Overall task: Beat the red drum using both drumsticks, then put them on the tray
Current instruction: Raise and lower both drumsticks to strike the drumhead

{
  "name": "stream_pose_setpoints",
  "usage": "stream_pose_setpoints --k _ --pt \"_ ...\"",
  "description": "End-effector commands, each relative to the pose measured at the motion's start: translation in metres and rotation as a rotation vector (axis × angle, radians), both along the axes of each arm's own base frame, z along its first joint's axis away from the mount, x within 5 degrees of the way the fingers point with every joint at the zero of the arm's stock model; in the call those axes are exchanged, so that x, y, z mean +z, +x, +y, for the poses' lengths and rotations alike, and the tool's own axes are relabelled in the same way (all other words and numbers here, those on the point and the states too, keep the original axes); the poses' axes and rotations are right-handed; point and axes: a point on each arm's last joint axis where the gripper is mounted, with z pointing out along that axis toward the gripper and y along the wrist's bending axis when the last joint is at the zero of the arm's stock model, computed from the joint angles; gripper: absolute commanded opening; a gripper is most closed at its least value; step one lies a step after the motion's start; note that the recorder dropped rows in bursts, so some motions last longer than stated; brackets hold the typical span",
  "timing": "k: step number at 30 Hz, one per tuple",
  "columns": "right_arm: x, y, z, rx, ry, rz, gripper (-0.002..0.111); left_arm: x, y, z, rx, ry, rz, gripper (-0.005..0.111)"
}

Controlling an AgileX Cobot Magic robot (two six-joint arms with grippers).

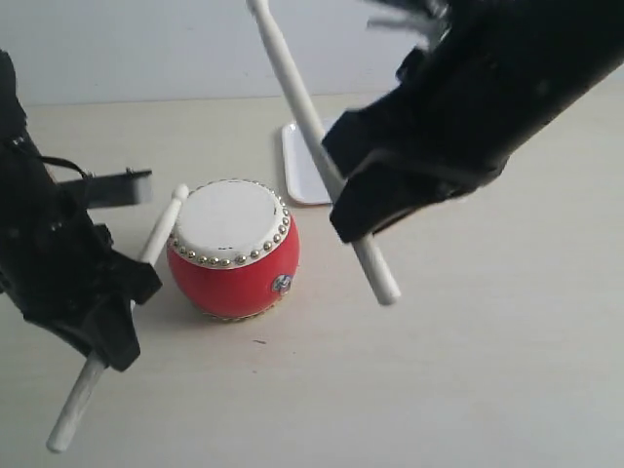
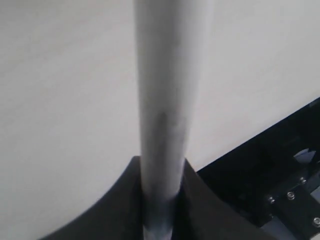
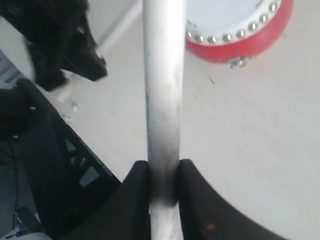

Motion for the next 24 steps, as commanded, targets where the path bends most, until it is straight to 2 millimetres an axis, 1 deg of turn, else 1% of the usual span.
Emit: stream_pose_setpoints --k 1,3,6,8,10,11,13,15,19,20,22,24 --pt "-0.075 0.015 0.009 0.011 -0.163 0.216 0.0 0.052 -0.01 0.0 0.039 -0.098 -0.158 0.0" --pt "-0.103 0.017 0.012 0.027 -0.211 0.301 0.0 0.075 -0.018 0.003 0.038 -0.138 -0.239 0.0" --pt "-0.121 0.018 0.017 0.063 -0.21 0.383 0.0 0.094 -0.029 0.01 0.028 -0.152 -0.327 0.0" --pt "-0.119 0.017 0.019 0.055 -0.188 0.399 0.0 0.1 -0.033 0.015 0.019 -0.136 -0.365 0.0" --pt "-0.107 0.014 0.018 0.055 -0.159 0.38 0.0 0.101 -0.033 0.016 0.016 -0.124 -0.375 0.0" --pt "-0.098 0.011 0.017 0.057 -0.142 0.357 0.0 0.098 -0.033 0.016 0.016 -0.118 -0.365 0.0" --pt "-0.077 0.005 0.013 0.065 -0.104 0.311 0.0 0.087 -0.031 0.015 0.019 -0.104 -0.338 0.0" --pt "-0.052 -0.005 0.008 0.061 -0.044 0.248 0.0 0.067 -0.026 0.014 0.025 -0.079 -0.292 0.0" --pt "-0.003 -0.026 -0.003 0.042 0.103 0.108 0.0 0.012 -0.016 0.009 0.03 0.006 -0.099 0.0" --pt "0.007 -0.031 -0.007 0.035 0.134 0.064 0.0 -0.003 -0.013 0.008 0.024 0.034 -0.025 0.0" --pt "0.024 -0.039 -0.013 0.019 0.18 -0.018 0.0 -0.022 -0.011 0.003 0.004 0.044 0.095 0.0" --pt "0.032 -0.044 -0.017 0.01 0.202 -0.067 0.0 -0.035 -0.005 -0.003 -0.016 0.02 0.144 0.0"
